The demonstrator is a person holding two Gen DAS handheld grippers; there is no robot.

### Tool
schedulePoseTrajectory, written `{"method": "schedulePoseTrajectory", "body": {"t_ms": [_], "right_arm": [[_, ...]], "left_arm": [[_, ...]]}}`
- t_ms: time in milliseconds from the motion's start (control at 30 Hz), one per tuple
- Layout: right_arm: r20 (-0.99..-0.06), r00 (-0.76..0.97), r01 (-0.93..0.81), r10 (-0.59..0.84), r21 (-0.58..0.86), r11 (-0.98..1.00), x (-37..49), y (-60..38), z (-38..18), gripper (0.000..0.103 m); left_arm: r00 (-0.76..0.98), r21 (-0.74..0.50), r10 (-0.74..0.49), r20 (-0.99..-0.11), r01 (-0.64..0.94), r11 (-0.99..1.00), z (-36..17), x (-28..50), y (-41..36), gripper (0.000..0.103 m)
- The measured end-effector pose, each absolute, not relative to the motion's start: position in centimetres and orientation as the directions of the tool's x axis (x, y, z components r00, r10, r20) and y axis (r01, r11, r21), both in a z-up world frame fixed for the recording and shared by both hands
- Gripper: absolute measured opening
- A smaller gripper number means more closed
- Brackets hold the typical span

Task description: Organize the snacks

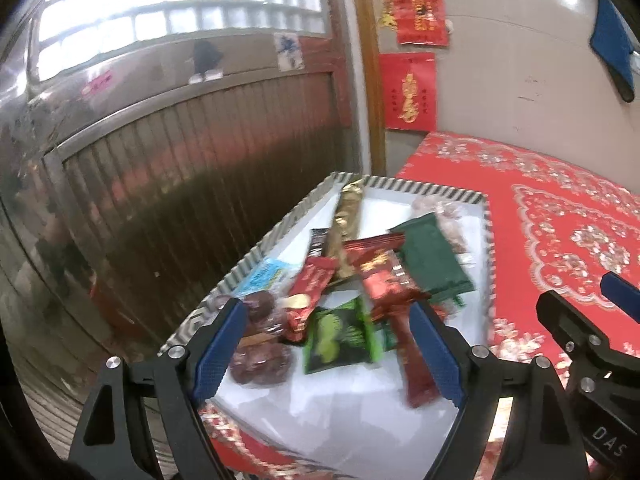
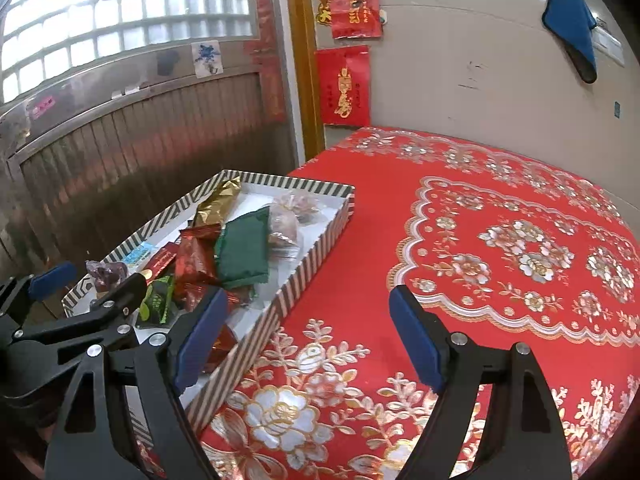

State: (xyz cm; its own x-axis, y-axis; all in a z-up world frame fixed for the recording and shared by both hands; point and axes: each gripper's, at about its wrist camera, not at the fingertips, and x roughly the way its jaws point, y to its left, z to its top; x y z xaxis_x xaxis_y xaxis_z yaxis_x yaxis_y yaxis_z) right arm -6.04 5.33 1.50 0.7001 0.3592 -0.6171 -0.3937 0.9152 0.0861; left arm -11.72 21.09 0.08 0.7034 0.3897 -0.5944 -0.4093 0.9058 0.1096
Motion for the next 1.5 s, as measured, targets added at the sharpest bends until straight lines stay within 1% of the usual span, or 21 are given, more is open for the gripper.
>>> {"method": "schedulePoseTrajectory", "body": {"t_ms": [167,300,467,667,867,1500], "right_arm": [[-0.623,0.719,-0.327,0.308,0.088,0.941,-5.4,2.7,1.9,0.084],[-0.627,0.733,-0.271,0.265,0.088,0.959,-5.0,0.0,2.1,0.084],[-0.638,0.744,-0.199,0.197,0.070,0.978,-4.4,-3.5,2.4,0.084],[-0.640,0.755,-0.120,0.146,0.084,0.989,-4.1,-7.4,2.5,0.084],[-0.638,0.755,-0.119,0.150,0.092,0.989,-3.9,-8.1,2.5,0.084],[-0.649,0.751,-0.078,0.122,0.097,0.992,-3.7,-10.3,1.8,0.084]], "left_arm": [[0.723,0.087,0.326,-0.609,-0.347,0.934,0.5,-10.3,18.4,0.085],[0.730,0.088,0.290,-0.619,-0.303,0.949,0.6,-8.9,15.9,0.085],[0.747,0.098,0.248,-0.617,-0.240,0.966,0.7,-7.1,12.2,0.088],[0.748,0.091,0.190,-0.636,-0.171,0.981,0.4,-5.4,9.1,0.088],[0.747,0.107,0.205,-0.633,-0.177,0.978,0.1,-5.0,8.6,0.088],[0.736,0.106,0.175,-0.654,-0.139,0.985,-0.9,-3.9,6.3,0.088]]}}
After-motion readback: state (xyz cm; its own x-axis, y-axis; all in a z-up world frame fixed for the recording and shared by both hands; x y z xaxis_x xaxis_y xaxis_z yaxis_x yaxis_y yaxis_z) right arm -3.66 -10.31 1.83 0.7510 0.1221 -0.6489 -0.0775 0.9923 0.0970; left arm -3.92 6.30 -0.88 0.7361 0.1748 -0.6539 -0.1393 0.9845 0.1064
